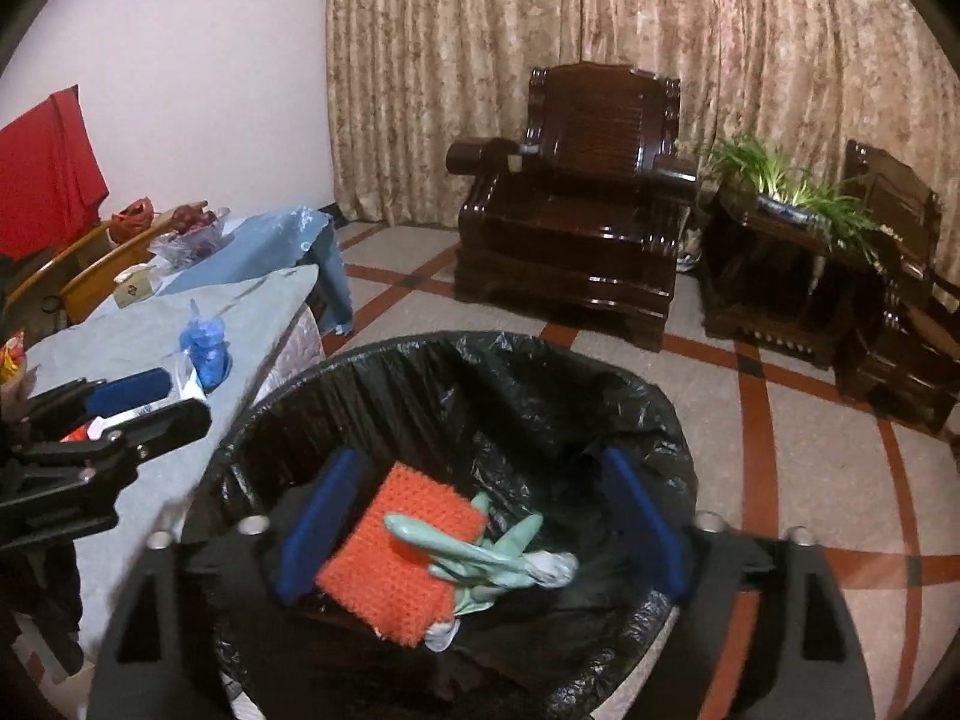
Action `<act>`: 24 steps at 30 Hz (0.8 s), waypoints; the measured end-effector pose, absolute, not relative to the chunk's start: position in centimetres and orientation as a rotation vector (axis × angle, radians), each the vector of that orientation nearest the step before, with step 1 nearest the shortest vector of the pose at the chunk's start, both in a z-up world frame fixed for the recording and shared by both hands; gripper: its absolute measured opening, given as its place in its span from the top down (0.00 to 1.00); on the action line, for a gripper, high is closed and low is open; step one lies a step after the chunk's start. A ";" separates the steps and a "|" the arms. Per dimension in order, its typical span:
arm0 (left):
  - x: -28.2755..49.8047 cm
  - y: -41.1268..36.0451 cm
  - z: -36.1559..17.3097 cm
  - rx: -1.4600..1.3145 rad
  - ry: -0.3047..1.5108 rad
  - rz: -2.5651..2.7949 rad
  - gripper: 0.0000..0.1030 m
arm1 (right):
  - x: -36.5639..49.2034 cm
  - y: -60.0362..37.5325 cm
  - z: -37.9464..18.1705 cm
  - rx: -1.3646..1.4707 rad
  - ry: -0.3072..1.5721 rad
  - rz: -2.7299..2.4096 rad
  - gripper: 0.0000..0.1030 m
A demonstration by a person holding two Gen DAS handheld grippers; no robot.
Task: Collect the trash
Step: 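Carry the net and glove over the black bin and open both grippers, then grasp the red plastic bag with the left gripper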
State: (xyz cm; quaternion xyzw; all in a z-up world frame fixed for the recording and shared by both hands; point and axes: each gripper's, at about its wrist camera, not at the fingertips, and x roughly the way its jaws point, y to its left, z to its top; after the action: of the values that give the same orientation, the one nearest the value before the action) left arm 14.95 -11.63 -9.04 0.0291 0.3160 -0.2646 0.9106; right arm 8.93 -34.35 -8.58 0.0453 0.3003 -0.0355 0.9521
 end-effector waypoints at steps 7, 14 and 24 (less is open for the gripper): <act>14.2 -7.8 -7.4 0.041 0.609 -0.451 0.12 | 8.6 -32.8 -7.5 0.123 0.584 -0.028 0.06; 13.5 -2.3 -6.1 0.007 0.587 -0.329 0.10 | 9.5 -28.4 -6.6 0.096 0.581 0.052 0.06; 12.2 6.3 -6.3 -0.003 0.582 -0.147 0.10 | 11.3 -20.3 -7.1 0.024 0.591 0.186 0.06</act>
State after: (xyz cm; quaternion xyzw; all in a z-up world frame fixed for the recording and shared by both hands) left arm 12.19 6.29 -6.28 -0.0014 0.2869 -0.0726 0.9552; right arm 11.29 -20.26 -7.15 0.0119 0.2908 0.0914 0.9523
